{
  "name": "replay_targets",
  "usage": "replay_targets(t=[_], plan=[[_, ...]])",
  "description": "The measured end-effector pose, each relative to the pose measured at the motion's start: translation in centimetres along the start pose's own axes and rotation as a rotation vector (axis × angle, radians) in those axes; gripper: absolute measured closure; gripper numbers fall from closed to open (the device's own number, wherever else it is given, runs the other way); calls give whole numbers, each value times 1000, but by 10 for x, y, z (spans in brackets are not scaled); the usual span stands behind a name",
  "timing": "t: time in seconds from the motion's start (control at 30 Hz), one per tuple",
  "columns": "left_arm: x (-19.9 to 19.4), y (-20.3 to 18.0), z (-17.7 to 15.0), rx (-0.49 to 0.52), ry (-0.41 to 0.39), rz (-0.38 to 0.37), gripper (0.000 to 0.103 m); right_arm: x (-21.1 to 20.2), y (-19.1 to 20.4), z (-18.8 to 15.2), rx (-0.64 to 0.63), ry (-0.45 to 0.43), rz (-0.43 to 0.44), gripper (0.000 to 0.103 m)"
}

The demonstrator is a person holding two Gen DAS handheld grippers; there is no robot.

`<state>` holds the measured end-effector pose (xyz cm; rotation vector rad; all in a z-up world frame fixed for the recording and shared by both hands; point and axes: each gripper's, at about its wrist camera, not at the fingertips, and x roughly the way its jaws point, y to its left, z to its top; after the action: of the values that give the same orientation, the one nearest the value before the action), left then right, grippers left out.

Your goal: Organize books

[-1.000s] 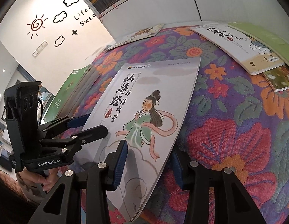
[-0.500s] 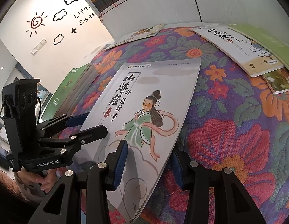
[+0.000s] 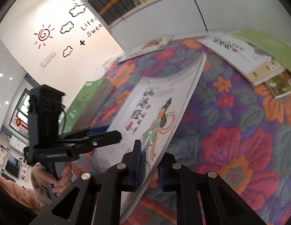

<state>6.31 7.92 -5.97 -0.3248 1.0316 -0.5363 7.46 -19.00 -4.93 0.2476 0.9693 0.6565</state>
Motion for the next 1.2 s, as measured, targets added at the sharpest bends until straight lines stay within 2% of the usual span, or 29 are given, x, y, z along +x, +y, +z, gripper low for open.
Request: replay_targets(t=[0.27, 0.43, 0.67, 0.8, 0.93, 1.2], plan=[[-22, -16, -1, -3, -60, -68, 45, -37, 23, -1, -39, -94, 9, 88], [-53, -22, 2, 0, -120, -100, 45, -60, 50, 2, -82, -145, 2, 88], [-107, -1, 5, -42, -231, -113, 45, -65, 101, 22, -156, -168, 23, 88], [-142, 26, 10, -61, -292, -72, 45, -44, 137, 34, -199, -152, 39, 88], [-171, 57, 16, -71, -320, -8, 45, -9, 165, 48, -207, -125, 80, 88], [-190, 129, 24, -103, -281, 99, 45, 85, 206, 60, -162, -34, 132, 88]])
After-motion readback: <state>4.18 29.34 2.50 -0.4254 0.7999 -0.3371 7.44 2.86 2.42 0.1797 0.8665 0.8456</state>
